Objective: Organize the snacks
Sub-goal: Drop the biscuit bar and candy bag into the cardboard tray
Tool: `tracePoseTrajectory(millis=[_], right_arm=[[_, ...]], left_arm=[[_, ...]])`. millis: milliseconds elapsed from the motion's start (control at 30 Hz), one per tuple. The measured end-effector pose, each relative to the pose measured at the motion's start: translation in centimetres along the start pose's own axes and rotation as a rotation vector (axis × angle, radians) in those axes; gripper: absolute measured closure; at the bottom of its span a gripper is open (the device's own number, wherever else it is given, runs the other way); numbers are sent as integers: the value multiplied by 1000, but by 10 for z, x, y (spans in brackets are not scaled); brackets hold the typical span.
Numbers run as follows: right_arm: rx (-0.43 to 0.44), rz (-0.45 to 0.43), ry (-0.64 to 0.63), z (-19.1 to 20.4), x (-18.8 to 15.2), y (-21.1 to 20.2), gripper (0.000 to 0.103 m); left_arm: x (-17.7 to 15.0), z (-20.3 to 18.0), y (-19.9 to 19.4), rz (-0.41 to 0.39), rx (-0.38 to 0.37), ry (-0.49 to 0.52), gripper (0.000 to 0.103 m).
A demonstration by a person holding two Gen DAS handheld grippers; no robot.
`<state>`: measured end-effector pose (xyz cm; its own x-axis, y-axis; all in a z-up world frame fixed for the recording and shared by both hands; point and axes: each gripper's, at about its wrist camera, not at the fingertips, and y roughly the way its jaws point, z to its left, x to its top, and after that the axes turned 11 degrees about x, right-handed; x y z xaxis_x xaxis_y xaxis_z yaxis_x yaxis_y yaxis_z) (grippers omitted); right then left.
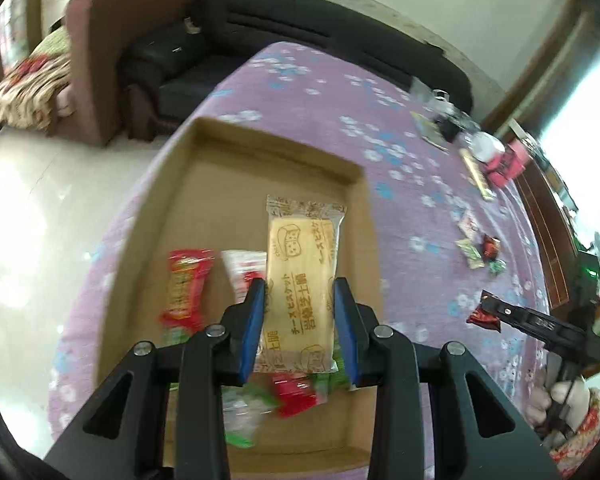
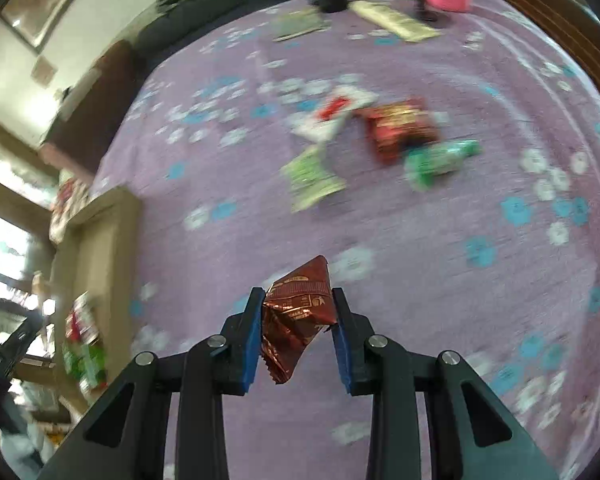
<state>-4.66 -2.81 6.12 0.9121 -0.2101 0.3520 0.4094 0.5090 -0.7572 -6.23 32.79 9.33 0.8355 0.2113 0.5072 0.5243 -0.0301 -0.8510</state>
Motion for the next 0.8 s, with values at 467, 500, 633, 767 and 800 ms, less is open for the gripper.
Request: tracePoseTrajectory(millis=[467, 500, 633, 767, 800], right_arm=[[216, 153, -303, 173, -12, 103, 72], [218, 164, -302, 176, -13, 109, 72], [194, 189, -313, 185, -18, 131, 72], [163, 186, -335, 189, -16, 137, 70], [155, 180, -346, 192, -16, 137, 68]], left_arm=[[29, 43, 42, 39, 75, 18, 67], [30, 44, 45, 44, 76, 25, 67], [33, 45, 51, 58, 63, 28, 65], [34, 46, 44, 49, 33, 15, 59], [35, 46, 41, 46, 31, 13, 54]])
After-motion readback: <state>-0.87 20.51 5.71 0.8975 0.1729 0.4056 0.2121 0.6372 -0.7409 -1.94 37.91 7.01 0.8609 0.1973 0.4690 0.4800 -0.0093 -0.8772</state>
